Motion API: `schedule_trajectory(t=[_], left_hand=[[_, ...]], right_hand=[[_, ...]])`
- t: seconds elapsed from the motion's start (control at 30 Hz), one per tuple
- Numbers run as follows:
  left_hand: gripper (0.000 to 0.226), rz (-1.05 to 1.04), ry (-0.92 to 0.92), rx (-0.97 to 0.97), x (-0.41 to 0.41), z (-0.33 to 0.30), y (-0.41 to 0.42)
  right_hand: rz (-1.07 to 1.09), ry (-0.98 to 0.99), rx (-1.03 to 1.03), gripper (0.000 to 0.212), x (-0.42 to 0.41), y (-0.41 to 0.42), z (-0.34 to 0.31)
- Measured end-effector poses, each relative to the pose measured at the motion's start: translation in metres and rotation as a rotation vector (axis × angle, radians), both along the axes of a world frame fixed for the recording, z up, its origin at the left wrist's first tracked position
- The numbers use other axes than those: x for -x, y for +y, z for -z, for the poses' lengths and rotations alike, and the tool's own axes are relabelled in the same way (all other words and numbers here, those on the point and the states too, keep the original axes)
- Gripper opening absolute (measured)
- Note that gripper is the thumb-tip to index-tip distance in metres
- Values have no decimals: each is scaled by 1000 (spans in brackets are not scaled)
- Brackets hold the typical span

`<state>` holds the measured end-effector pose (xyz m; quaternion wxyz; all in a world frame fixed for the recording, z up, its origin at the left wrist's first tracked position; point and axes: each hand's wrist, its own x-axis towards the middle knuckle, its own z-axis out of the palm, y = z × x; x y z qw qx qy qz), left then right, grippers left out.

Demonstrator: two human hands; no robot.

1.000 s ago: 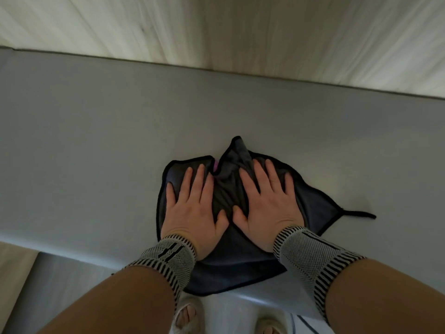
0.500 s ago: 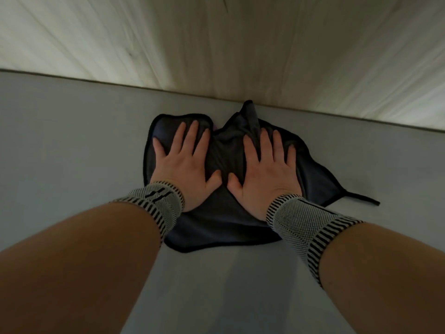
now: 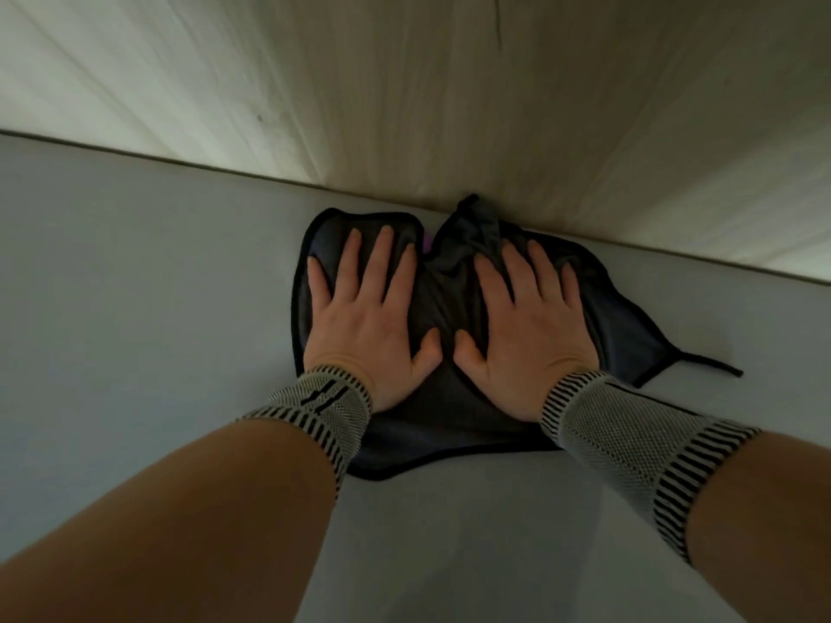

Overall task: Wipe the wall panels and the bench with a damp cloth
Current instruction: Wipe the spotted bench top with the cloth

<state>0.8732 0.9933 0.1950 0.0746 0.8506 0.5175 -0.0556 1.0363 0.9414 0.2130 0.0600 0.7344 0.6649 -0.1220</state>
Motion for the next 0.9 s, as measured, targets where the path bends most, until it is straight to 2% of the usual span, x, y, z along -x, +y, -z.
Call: schedule_trajectory(t=[0.1, 0.17, 0.27, 0.37, 0.47, 0.57, 0.63, 0.73, 0.9], left_hand=[[93, -2, -9, 2, 1, 2, 1], [83, -31, -66, -32, 2, 4, 0], [69, -61, -118, -85, 2, 7, -1], [73, -49, -106, -62, 2, 6, -1], [86, -76, -69, -8, 0, 1, -1], [88, -143, -72, 5, 1, 1, -3], [86, -249, -99, 5, -3, 2, -3], [84, -355, -123, -5, -5, 5, -4], [86, -341, -94, 10, -7, 3, -4]], right_hand=[[-157, 53, 2, 76, 8, 27, -4], [-259, 111, -16, 68, 17, 51, -5], [-342, 186, 23, 70, 28, 81, -7], [-302, 192, 4, 68, 23, 77, -5], [-100, 57, -118, 71, 1, 47, 1], [79, -61, -49, 77, -7, 31, -1], [98, -79, -39, 75, 0, 37, -1], [-47, -52, -71, 69, 11, 54, 3], [-246, 9, -124, 66, 6, 65, 4]])
